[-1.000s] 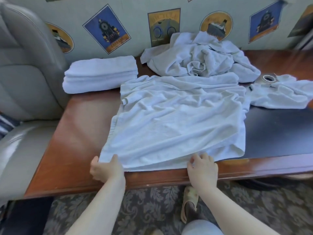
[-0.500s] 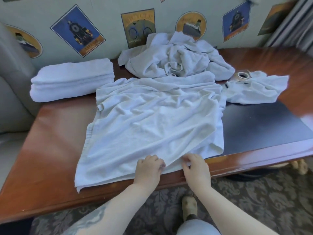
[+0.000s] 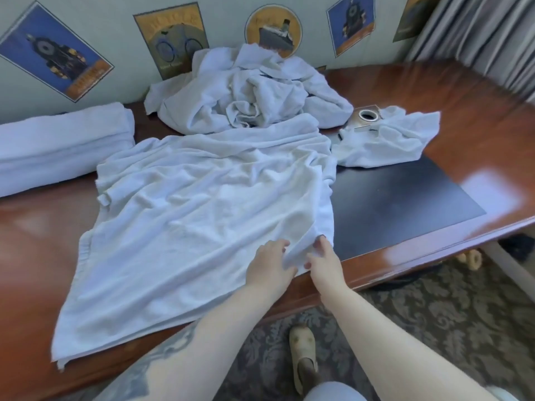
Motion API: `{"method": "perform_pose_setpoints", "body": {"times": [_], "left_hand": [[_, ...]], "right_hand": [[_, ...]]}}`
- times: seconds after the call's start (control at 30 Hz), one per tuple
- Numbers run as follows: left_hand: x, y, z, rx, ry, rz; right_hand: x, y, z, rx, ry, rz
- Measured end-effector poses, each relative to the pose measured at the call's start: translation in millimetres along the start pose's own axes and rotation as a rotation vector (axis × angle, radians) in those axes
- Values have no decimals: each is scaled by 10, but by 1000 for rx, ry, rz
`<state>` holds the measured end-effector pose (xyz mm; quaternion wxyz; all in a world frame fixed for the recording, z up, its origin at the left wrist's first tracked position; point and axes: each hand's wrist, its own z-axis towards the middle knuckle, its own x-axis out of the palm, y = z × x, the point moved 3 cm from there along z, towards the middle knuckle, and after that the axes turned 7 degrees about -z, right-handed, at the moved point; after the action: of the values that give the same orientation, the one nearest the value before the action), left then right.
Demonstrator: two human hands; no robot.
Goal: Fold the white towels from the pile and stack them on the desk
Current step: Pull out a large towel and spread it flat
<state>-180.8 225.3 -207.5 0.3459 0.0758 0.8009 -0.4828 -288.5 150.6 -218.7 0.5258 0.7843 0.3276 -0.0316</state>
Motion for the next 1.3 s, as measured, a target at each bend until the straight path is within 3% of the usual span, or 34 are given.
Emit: {"method": "perform_pose_setpoints", "body": {"times": [0.1, 0.17, 0.27, 0.4, 0.53, 0.67, 0.73, 0.8, 0.93, 1.0, 1.17, 1.3], "left_hand": [[114, -57, 153, -7, -73, 25], [159, -32, 177, -9, -65, 79], [201, 31, 158, 27, -79, 120], [234, 33, 139, 77, -112, 146], [238, -12, 118, 95, -121, 233], [299, -297, 185, 68, -115, 335], [370, -444, 287, 72, -97, 215], [460, -524, 386, 96, -23, 172], [552, -436, 437, 67, -25, 176], [586, -389, 409, 73, -39, 188], [586, -347, 415, 103, -23, 163], [596, -312, 413, 217, 12, 208]], "right_hand": [[-26, 136, 161, 327, 75, 844], [-49, 205, 250, 481, 111, 1045], [-229, 201, 364, 628, -4, 1227], [-615, 44, 351, 582, -102, 1662], [-709, -215, 263, 504, -19, 1617], [-569, -96, 308, 489, 211, 1229], [-550, -13, 427, 495, 178, 1036], [-642, 42, 572, 483, 112, 995], [-1072, 19, 797, 455, 41, 1471], [-1127, -104, 756, 489, 18, 1594], [-797, -169, 653, 516, 120, 1081], [-1063, -127, 875, 525, -118, 1153]]}}
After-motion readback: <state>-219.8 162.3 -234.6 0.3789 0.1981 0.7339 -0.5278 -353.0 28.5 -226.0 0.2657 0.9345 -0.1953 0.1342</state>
